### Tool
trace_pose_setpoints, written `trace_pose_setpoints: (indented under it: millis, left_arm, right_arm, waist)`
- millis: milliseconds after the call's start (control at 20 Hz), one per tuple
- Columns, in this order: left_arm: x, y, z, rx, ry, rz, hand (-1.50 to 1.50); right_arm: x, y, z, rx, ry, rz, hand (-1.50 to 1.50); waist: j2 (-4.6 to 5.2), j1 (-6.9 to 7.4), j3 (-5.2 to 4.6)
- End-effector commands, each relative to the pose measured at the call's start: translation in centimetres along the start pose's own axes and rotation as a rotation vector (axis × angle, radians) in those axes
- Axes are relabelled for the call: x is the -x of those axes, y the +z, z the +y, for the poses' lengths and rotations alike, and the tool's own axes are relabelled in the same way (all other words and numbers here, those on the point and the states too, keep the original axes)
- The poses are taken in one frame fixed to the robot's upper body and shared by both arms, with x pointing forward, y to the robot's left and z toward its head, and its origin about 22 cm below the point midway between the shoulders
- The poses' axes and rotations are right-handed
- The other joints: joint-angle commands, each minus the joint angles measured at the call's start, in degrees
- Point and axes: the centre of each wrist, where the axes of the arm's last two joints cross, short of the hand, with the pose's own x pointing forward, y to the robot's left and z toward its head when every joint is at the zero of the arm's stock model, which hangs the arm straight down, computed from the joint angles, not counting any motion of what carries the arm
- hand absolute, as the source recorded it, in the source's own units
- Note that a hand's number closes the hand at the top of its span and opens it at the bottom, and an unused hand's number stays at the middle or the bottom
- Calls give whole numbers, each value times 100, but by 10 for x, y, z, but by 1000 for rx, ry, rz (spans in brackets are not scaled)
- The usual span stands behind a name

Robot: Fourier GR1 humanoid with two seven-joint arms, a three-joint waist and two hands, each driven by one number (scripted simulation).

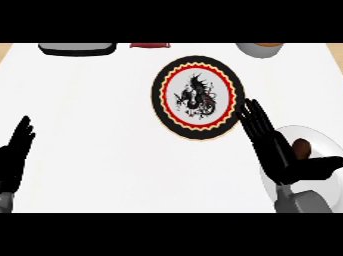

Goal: Pick the sweet potato from the plate and place it in the plate

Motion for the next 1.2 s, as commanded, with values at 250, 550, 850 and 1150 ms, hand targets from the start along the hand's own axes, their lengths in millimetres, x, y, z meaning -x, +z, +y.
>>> trace_pose_setpoints:
  millis: [250,550,850,1150]
  left_arm:
    - [23,20,-48,148,125,138,0]
    - [12,32,-85,271,229,125,0]
    - [-9,39,-100,323,210,126,0]
    - [-11,32,-102,319,211,132,0]
  right_arm:
    - [-140,4,-137,551,842,5,150]
    - [-176,34,-177,970,1282,-5,-150]
    - [-171,46,-115,971,1343,68,-150]
    - [-186,42,-90,816,1478,524,-150]
  waist:
    - [-144,-506,-169]
    - [-167,-437,-91]
    - [-171,-218,-56]
    - [-143,-141,-71]
